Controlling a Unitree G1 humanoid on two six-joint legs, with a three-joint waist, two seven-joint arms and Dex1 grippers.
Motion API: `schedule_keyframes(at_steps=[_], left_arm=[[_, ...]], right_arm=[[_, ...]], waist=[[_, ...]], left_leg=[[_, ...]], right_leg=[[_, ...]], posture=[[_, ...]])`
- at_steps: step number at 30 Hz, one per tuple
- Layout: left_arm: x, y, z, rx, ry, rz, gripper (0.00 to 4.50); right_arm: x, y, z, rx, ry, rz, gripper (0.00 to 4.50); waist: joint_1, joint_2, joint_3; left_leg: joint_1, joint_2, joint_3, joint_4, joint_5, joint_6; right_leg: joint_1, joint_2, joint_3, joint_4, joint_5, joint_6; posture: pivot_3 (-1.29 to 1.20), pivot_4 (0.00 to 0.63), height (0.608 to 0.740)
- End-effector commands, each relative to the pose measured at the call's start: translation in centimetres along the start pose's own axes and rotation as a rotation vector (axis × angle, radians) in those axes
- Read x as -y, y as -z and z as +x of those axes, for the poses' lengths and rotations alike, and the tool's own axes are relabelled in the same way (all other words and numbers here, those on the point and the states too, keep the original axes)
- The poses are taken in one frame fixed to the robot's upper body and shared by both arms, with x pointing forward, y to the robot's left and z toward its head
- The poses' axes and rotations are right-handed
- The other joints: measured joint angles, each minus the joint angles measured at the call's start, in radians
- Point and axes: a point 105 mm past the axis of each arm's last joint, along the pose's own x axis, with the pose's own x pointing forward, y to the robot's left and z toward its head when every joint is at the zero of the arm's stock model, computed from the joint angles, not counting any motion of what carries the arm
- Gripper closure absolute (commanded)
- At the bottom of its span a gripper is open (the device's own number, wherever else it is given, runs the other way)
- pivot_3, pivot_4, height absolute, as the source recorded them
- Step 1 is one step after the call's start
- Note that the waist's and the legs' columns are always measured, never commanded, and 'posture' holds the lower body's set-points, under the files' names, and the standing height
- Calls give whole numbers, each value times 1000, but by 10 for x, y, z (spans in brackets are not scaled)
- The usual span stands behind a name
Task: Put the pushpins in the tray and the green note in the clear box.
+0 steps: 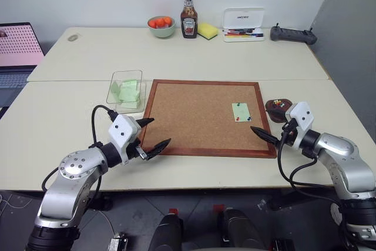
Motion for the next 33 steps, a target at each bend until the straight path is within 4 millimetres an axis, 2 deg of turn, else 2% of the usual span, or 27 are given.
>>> schedule_keyframes(at_steps=[1, 13, 18, 22, 28, 33], left_arm=[[3, -14, -3, 44, 17, 52, 11], [3, -21, -1, 47, 25, 51, 11], [-5, -30, 10, 75, 13, 27, 11], [2, -41, 25, 123, 87, 1, 11], [10, -45, 56, 134, 167, 6, 11], [10, -37, 89, 102, 185, 25, 817]], right_arm=[[4, -15, -2, 48, 4, -36, 135], [1, -19, 0, 55, -9, -42, 135], [-1, -20, 0, 58, -1, -42, 135], [-5, -21, -1, 61, 10, -37, 135], [-8, -24, -2, 74, 39, -19, 135], [-9, -26, -4, 80, 73, 9, 0]], waist=[[0, 0, 0], [0, 0, 0], [1, 0, 0], [1, 0, 0], [0, 0, 0], [1, 0, 0]], left_leg=[[0, 0, 0, 0, 0, 0], [0, 0, 0, 0, 0, 0], [0, 0, 0, 0, 0, 0], [0, 0, 0, 0, 0, 0], [0, 0, 0, 0, 0, 0], [0, -1, 0, 1, 0, 0]], right_leg=[[0, 0, 0, 0, 0, 0], [0, 0, 0, 0, 0, 0], [0, 0, 0, 0, 0, 0], [0, 0, 0, 0, 0, 1], [0, 0, 0, 0, 3, 5], [1, 0, 0, 0, 3, 5]], posture=[[0, 150, 740], [0, 150, 740], [0, 150, 740], [0, 150, 740], [0, 150, 740], [0, 150, 740]])
